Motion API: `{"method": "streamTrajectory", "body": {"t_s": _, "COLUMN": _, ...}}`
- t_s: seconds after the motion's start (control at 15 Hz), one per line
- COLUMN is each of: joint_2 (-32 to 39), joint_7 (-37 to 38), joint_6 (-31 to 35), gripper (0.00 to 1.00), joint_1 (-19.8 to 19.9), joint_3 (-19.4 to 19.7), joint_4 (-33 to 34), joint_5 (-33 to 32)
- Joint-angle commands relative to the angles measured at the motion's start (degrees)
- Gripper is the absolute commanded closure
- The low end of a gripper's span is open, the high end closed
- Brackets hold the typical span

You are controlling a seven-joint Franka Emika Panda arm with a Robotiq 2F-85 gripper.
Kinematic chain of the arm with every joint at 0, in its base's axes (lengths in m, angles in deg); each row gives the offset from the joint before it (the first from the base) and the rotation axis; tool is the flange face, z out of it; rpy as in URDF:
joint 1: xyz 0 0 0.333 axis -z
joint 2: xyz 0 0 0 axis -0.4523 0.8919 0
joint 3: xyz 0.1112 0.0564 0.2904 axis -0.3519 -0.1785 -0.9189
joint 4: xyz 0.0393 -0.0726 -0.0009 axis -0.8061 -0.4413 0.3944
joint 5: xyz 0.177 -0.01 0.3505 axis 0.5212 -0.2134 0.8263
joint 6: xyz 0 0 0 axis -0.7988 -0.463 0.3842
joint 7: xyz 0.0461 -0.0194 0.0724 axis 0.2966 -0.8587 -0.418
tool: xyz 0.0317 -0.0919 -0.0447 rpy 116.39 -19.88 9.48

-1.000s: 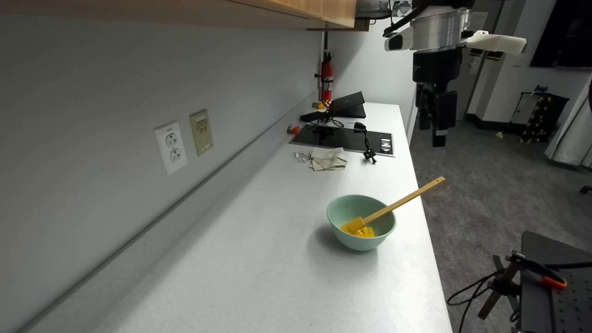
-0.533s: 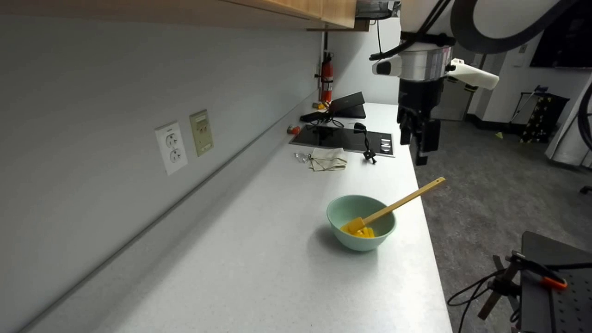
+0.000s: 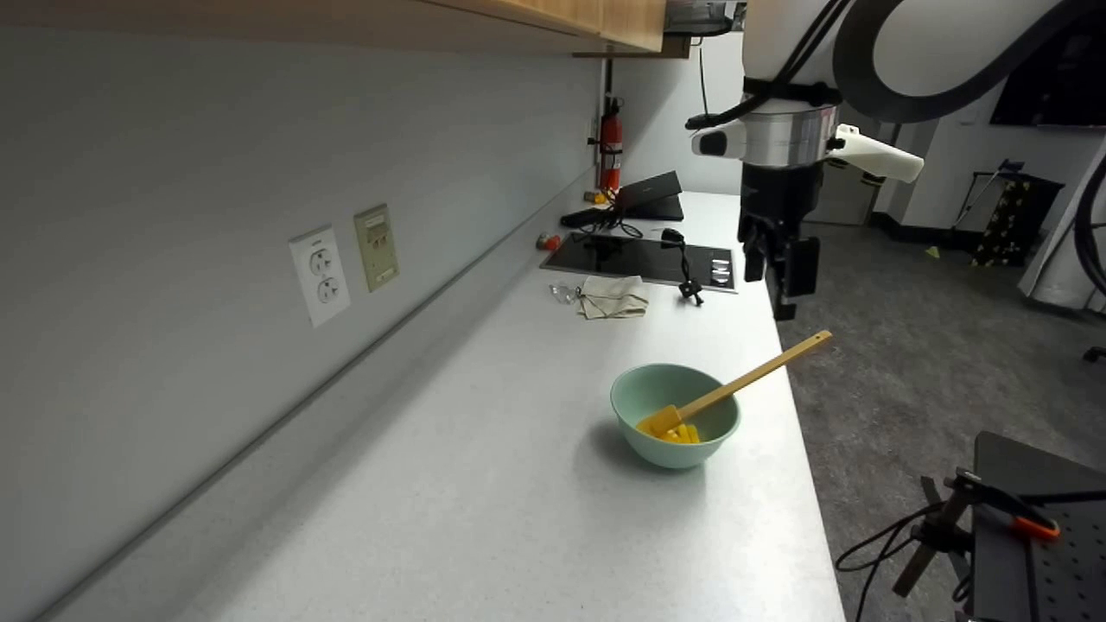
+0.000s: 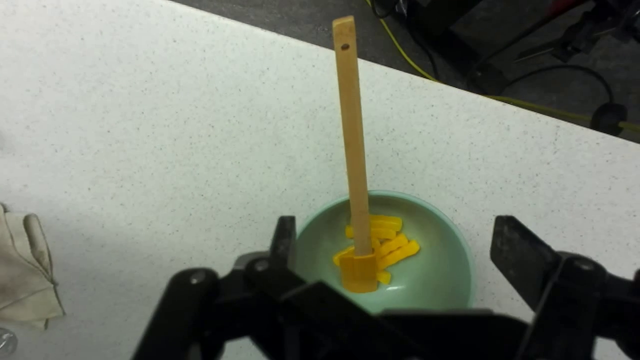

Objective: Use the spoon to stir the contents of the bowl

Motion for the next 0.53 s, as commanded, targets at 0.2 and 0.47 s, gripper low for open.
{"method": "streamTrajectory", "body": {"t_s": 0.2, "joint_2": 2.22, "joint_7": -0.54, "joint_6": -0.42, "gripper": 0.0, "joint_1": 0.96, "joint_3": -0.01, "joint_4": -1.51, "joint_5": -2.62}}
{"method": "streamTrajectory", "body": {"t_s": 0.47, "joint_2": 3.53, "joint_7": -1.05, "joint_6": -1.64, "gripper": 0.0, "joint_1": 1.53, "joint_3": 0.15, "joint_4": -1.85, "joint_5": -6.05}}
